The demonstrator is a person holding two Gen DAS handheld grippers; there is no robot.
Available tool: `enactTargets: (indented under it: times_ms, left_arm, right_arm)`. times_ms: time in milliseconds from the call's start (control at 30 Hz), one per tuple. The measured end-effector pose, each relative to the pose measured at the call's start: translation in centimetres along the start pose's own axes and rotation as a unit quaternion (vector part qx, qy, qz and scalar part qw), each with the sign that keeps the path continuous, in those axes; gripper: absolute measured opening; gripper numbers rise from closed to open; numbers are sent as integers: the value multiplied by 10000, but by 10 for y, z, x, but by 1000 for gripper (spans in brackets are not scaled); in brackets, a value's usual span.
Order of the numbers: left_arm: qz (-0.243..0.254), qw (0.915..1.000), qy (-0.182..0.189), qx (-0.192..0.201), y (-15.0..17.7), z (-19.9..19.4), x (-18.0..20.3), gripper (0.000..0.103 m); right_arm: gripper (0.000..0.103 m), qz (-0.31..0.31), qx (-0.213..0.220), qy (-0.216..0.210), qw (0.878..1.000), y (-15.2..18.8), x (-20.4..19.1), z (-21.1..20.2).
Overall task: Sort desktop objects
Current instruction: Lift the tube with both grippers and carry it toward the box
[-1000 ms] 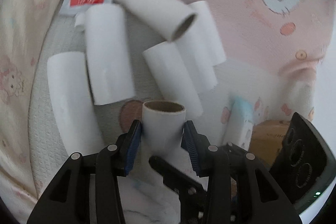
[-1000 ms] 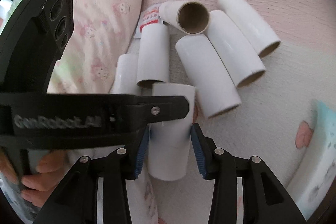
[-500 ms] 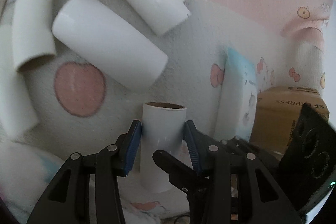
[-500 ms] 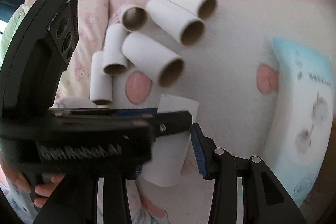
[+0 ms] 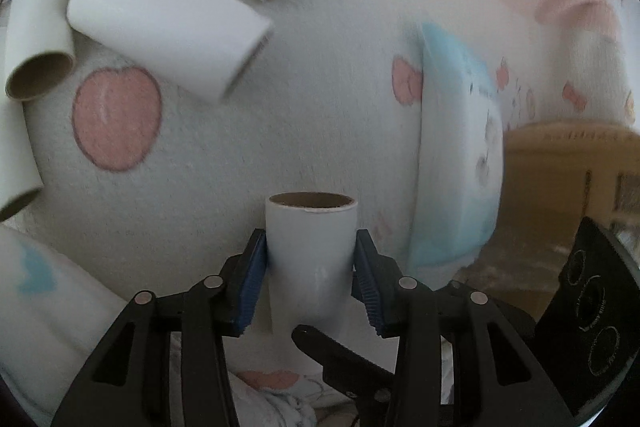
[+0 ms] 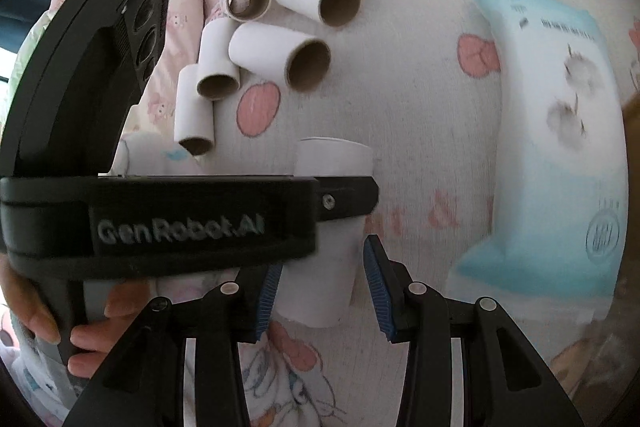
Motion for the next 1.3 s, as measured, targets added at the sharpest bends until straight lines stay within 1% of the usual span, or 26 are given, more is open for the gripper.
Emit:
enactTargets:
  times_ms: [33, 167, 267, 367, 433, 500, 567, 667, 733, 800, 867, 900, 933, 1000, 1100, 1200, 1300]
  left_arm:
    - [56, 9999, -84, 52, 2, -1, 2, 46]
    - [116, 9996, -180, 192, 14, -2, 8, 46]
    - [243, 9986, -177, 443, 24, -10, 13, 46]
    - [270, 9967, -28, 759, 34, -25, 20, 46]
    - [315, 9948, 125, 957, 42, -37, 23, 46]
    - [403, 9911, 283, 1234, 51, -51, 27, 46]
    - [561, 9861, 341, 1527, 59, -62, 38, 46]
    - [867, 9764, 274, 1960, 72, -85, 53, 46]
    - [1039, 9707, 158, 2160, 75, -97, 65, 46]
    - [1184, 9665, 61, 2275, 83, -108, 80, 46]
    - [1260, 9638, -15, 2350, 82, -98, 123, 46]
    - [1299, 9627, -7, 2374, 81, -105, 122, 46]
    - [1331, 9615, 20, 2405, 83, -109, 126, 46]
    - [1410, 9589, 191, 2456, 86, -121, 132, 46]
    - [1376, 9574, 436, 2503, 88, -131, 144, 46]
    - [1457, 9499, 633, 2691, 90, -149, 160, 46]
    - [1449, 9453, 876, 2790, 87, -163, 177, 46]
  right_arm:
    - [38, 5, 21, -9, 10000, 0, 0, -1]
    - [38, 53, 53, 4, 10000, 6, -2, 0]
    - [38, 181, 177, -156, 9996, 6, -2, -4]
    - [40, 218, 371, -328, 9985, 7, -5, -13]
    - [40, 87, 528, -392, 9978, 8, -11, -21]
    - [41, -64, 722, -431, 9964, 9, -18, -31]
    - [41, -278, 879, -450, 9947, 14, -21, -47]
    - [42, -609, 1129, -326, 9912, 32, -21, -81]
    - [42, -802, 1316, -230, 9878, 36, -29, -93]
    - [41, -1037, 1489, -49, 9834, 47, -27, -110]
    - [41, -1125, 1598, 77, 9807, 47, -32, -126]
    - [41, -1127, 1652, 98, 9797, 48, -33, -132]
    - [41, -1131, 1715, 110, 9786, 47, -33, -138]
    - [41, -1149, 1820, 169, 9764, 50, -25, -159]
    - [41, -1167, 2001, 316, 9723, 58, -18, -189]
    - [41, -1219, 2286, 460, 9648, 55, -19, -211]
    - [41, -1220, 2557, 609, 9571, 56, -15, -240]
Point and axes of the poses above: each gripper's, at about its wrist camera, not at the fingertips, and z roughly the way its jaws point, x to its right, y to its underside, the point moved 6 cm from there along z, roughly the way its jaws point, and after that the axes turned 3 degrees about -x, right-handed, at the moved point
